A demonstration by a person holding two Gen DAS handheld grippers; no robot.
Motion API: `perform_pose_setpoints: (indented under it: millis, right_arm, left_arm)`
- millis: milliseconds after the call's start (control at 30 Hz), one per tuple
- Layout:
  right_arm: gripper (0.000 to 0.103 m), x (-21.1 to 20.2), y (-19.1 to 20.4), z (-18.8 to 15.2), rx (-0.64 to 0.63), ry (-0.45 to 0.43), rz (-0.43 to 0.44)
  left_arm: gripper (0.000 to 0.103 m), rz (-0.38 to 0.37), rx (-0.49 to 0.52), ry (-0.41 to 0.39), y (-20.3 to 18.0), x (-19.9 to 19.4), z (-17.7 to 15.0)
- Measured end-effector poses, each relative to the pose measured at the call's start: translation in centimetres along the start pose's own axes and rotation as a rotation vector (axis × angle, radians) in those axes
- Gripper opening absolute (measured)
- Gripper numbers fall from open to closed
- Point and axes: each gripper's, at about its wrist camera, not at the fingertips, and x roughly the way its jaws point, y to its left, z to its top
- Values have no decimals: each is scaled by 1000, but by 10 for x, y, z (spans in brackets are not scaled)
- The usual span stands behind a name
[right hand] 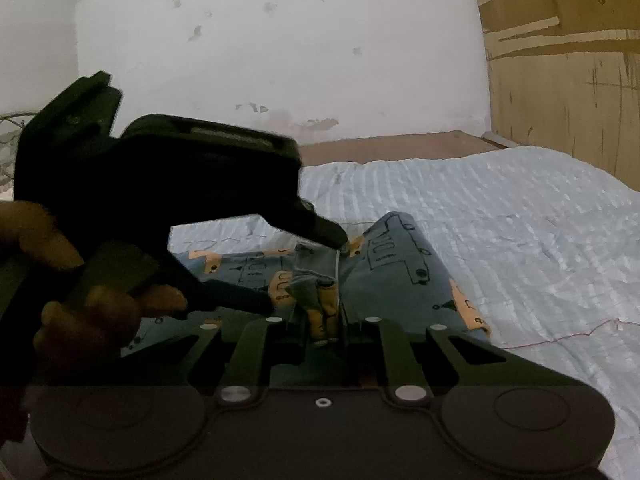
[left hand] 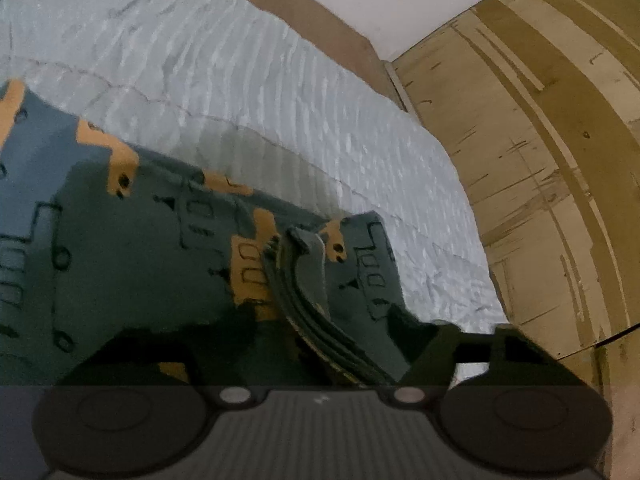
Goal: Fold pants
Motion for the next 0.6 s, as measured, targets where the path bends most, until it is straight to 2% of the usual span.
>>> perform_pose_setpoints:
  millis: [100,133,200,233,333,600]
  right_arm:
    - [16,-2,3,0,-18,-3,-1]
    - [16,-2,3,-1,-25,-5,-3]
    - [16,-4,5,-1,-41,-7,-6]
    - [16,-4,6,-2,-47,-8,-7]
    - [16,-8,9,-3,-55,-8,-7]
    - [16,-20,21,2,-79,-21,1]
  left_arm:
    - [39,13,-29,3,1,5,1]
    - [33,31,-27,2,1,5,1]
    - [27,39,-32,-4,1,5,0]
    - [21,42,-33,-9,1,4,-1]
    - [14,49,-23,-25,-1,-2,-1]
    - [12,91,49,-84,-14,-27,-1]
